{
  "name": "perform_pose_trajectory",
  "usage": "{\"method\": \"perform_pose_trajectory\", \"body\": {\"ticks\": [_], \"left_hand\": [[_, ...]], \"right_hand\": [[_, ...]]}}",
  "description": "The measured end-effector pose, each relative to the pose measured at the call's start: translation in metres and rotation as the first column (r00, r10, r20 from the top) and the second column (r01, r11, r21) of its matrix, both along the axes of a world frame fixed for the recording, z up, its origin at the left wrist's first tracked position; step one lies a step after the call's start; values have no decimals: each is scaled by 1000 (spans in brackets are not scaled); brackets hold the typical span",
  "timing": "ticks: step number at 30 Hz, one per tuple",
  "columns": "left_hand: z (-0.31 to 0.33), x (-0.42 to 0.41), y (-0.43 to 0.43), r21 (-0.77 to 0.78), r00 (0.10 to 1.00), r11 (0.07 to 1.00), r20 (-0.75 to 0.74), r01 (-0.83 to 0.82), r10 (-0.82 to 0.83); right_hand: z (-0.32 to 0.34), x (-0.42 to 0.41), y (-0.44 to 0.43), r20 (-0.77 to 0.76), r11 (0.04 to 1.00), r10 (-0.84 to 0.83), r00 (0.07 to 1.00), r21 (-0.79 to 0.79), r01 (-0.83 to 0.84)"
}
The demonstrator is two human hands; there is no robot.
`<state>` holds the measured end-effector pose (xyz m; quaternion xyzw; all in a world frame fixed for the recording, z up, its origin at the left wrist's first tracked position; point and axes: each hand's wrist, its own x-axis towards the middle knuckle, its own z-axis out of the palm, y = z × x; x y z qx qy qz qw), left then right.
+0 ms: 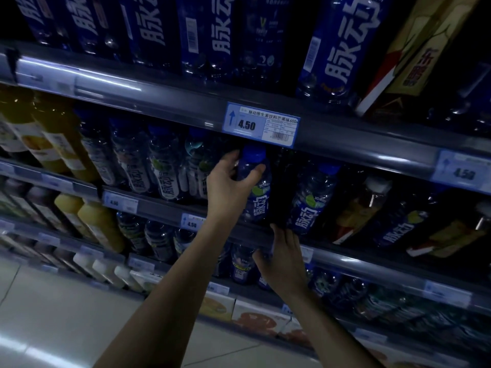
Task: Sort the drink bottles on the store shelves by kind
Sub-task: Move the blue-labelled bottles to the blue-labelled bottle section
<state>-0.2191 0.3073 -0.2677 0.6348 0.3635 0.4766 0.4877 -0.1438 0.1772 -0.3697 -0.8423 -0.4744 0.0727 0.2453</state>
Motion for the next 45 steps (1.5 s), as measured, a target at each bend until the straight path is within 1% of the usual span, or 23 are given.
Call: {"method": "perform_pose_trajectory", "body": {"ticks": [4, 6, 9, 12, 14, 16, 19, 22, 25, 37, 43, 45], "left_hand": [[-8, 15, 4, -25, 997, 999, -63, 47, -49], [-13, 21, 3, -40, 996, 997, -55, 73, -75], [-15, 21, 3, -60, 998, 996, -19, 63, -64], [-20, 16, 1, -58, 997, 996, -48, 61, -63], [-32, 10, -6, -94, 993, 993, -85, 69, -77], [-48, 4, -10, -116, 982, 990, -161, 83, -101], [-68, 0, -11, -97, 955, 991, -273, 89, -112], [-77, 3, -9, -61, 942, 998, -332, 30, -48], [-81, 3, -3, -62, 947, 997, -317, 36, -54], [-74, 4, 13, -101, 896, 964, -356, 246, -265], [-77, 3, 13, -155, 906, 952, -299, 263, -299], [-76, 3, 10, -134, 912, 951, -271, 280, -307]], "right_hand": [[-2, 2, -1, 3, 1000, 5, 1000, 14, -5], [-3, 3, -2, 9, 1000, 11, 1000, 17, -11], [-4, 3, -3, -2, 1000, 21, 1000, 20, -21], [-3, 4, -3, -5, 999, 30, 1000, 27, -30], [-3, 5, -3, -11, 999, 34, 999, 24, -34], [-2, 5, -3, -72, 999, 19, 997, 45, -15], [-1, 5, -3, -121, 998, 11, 993, 67, -3], [-2, 6, -3, -105, 999, 14, 994, 51, -9], [-2, 7, -4, -101, 998, 11, 995, 57, -5], [-4, 6, -3, -116, 997, 3, 993, 76, 6], [-3, 6, -3, -113, 998, 7, 994, 63, 0], [-2, 7, -3, -99, 999, 12, 995, 53, -7]]}}
